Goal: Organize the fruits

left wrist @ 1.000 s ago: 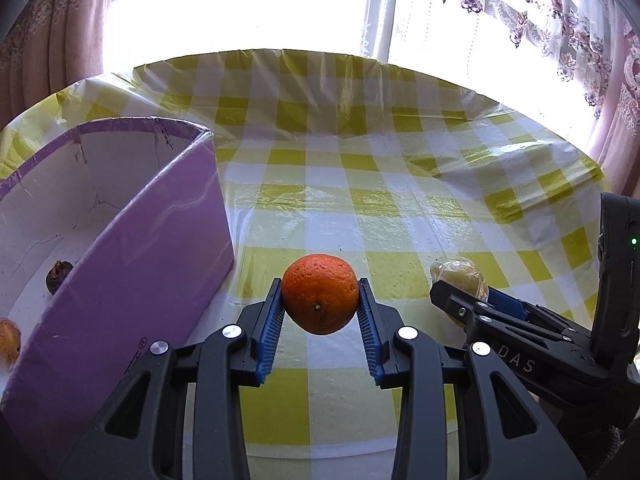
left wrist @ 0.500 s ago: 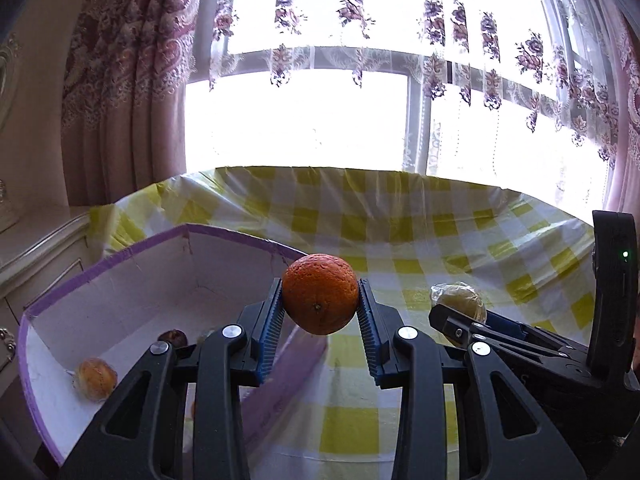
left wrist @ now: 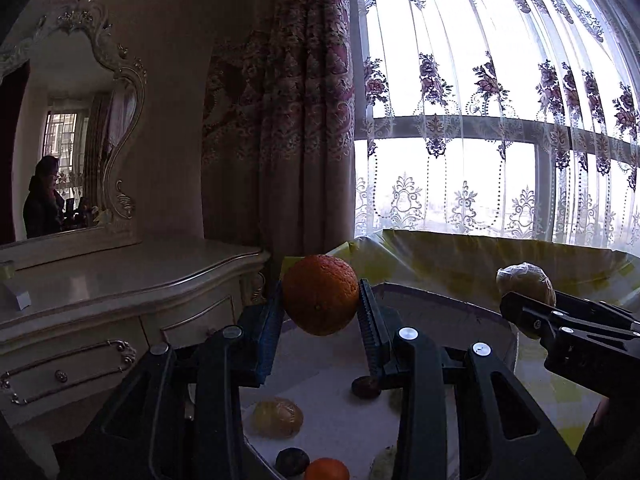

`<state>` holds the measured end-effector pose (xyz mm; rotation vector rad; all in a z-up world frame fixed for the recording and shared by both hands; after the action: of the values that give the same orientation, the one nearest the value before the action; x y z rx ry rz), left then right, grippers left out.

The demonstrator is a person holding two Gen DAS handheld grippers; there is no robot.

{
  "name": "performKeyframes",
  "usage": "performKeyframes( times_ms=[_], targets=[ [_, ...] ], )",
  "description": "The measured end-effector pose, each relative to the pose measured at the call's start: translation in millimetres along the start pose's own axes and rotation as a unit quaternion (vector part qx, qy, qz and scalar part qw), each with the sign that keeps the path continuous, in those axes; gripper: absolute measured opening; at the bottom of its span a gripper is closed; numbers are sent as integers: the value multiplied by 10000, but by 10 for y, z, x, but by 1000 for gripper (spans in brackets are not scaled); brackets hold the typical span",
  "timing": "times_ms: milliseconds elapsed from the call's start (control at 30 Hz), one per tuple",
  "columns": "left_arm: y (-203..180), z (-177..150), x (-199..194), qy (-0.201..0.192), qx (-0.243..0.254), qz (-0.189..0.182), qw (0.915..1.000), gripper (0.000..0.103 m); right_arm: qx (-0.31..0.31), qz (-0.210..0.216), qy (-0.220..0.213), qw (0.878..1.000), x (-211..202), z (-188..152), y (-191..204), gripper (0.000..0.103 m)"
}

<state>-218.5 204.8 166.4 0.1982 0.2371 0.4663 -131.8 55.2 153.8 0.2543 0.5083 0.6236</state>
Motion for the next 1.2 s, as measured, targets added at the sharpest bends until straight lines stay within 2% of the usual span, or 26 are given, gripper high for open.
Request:
performKeyframes(
  times_ms=[67,167,300,400,533,633,700,733,767,833,1000,1067,1200],
  targets=[
    [66,-70,112,213,-6,21,9998,35,-183,-70,284,9994,163,-26,125,62],
    [71,-164,378,802,76,-265,9964,35,-401,-217,963,9943,468,-97,251,62],
    [39,-329,653,1721,117,-741,9822,35,-842,-526,1779,9790,799,-249,376,62],
    [28,-428,783,2200,124,-939,9709,35,-1105,-734,2108,9685,941,-375,402,62],
    [10,-516,914,2634,306,-914,9599,35,-1240,-967,2399,9580,1068,-469,389,62],
    [35,-628,1034,3049,218,-1034,9465,36,-1253,-1107,2616,9506,1182,-476,342,62],
    [68,-692,1108,3276,-9,-1217,9369,37,-1221,-1143,2709,9480,1259,-472,310,62],
    [72,-701,1125,3308,-44,-1228,9357,39,-1154,-1134,2726,9484,1288,-473,287,62],
    [65,-697,1126,3292,6,-1209,9365,46,-1112,-1169,2771,9472,1313,-491,267,63],
    [48,-690,1133,3317,54,-1231,9353,58,-1100,-1327,2771,9452,1351,-513,221,72],
    [43,-698,1165,3376,93,-1328,9318,69,-921,-1486,2767,9449,1349,-534,63,85],
    [18,-707,1164,3380,188,-1308,9318,72,-1011,-1485,2697,9461,1331,-562,46,86],
    [-18,-706,1143,3409,329,-1255,9311,75,-1309,-1671,2641,9409,1325,-634,74,86]
  ],
)
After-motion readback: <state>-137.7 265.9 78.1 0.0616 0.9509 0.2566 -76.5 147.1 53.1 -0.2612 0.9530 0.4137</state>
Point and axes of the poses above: each gripper's, at about its wrist camera, not at the fingertips, and x roughly the way its jaws point, y to its left, z to its top, the point moved 2 cm from there along x, roughly the way its jaws point, and after that the axes turned 13 degrees about x, right-handed, at the moved point
